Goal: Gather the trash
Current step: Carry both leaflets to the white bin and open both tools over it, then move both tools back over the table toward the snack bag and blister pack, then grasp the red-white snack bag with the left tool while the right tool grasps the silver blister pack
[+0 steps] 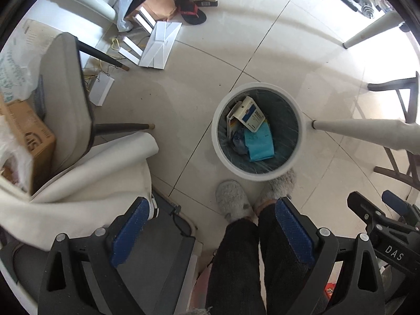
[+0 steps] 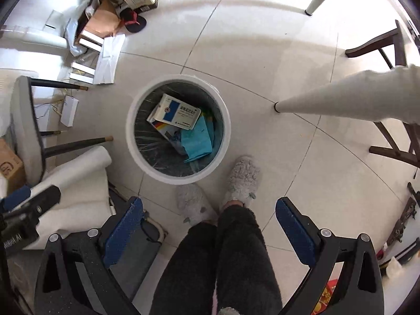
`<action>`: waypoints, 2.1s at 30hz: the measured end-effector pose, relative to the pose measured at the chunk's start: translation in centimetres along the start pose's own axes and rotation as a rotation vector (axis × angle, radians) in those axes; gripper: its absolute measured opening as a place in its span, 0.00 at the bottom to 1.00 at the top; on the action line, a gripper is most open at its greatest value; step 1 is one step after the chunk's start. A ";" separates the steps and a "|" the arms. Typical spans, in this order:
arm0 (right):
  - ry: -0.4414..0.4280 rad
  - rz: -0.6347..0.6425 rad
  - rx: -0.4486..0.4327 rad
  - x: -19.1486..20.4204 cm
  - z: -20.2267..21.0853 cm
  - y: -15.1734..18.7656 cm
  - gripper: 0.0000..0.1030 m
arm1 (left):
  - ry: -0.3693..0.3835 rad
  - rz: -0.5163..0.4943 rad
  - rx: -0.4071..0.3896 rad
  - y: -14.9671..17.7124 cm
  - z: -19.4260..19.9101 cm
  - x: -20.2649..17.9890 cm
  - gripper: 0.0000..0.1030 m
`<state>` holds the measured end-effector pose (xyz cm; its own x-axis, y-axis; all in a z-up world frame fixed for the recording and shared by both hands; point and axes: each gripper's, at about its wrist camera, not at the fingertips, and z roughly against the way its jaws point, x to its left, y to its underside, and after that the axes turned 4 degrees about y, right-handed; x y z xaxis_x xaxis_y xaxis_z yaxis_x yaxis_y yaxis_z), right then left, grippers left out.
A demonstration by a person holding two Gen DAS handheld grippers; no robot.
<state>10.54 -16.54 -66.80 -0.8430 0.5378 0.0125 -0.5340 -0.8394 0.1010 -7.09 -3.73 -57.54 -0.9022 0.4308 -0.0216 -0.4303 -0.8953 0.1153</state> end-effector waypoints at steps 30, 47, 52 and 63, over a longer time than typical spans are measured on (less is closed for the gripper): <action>-0.073 -0.270 -0.347 -15.3 37.9 -5.2 0.99 | 0.313 0.045 -0.159 -10.7 26.8 -13.8 0.95; -0.013 -0.300 -0.181 -28.9 30.2 -25.1 0.99 | 0.428 0.522 0.149 -25.2 17.3 -22.6 0.85; -0.034 -0.249 -0.155 -27.8 28.9 -28.5 0.99 | 0.221 0.234 0.047 -27.8 19.4 -25.7 0.66; 0.051 -0.089 -0.139 -20.7 27.2 -33.7 1.00 | 0.083 -0.091 0.003 -30.2 20.2 -25.5 0.68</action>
<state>47.78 2.79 -43.36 -0.7924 0.6086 -0.0414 -0.6074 -0.7935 -0.0393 29.46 14.59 -40.45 -0.8591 0.4989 -0.1146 -0.5102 -0.8527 0.1122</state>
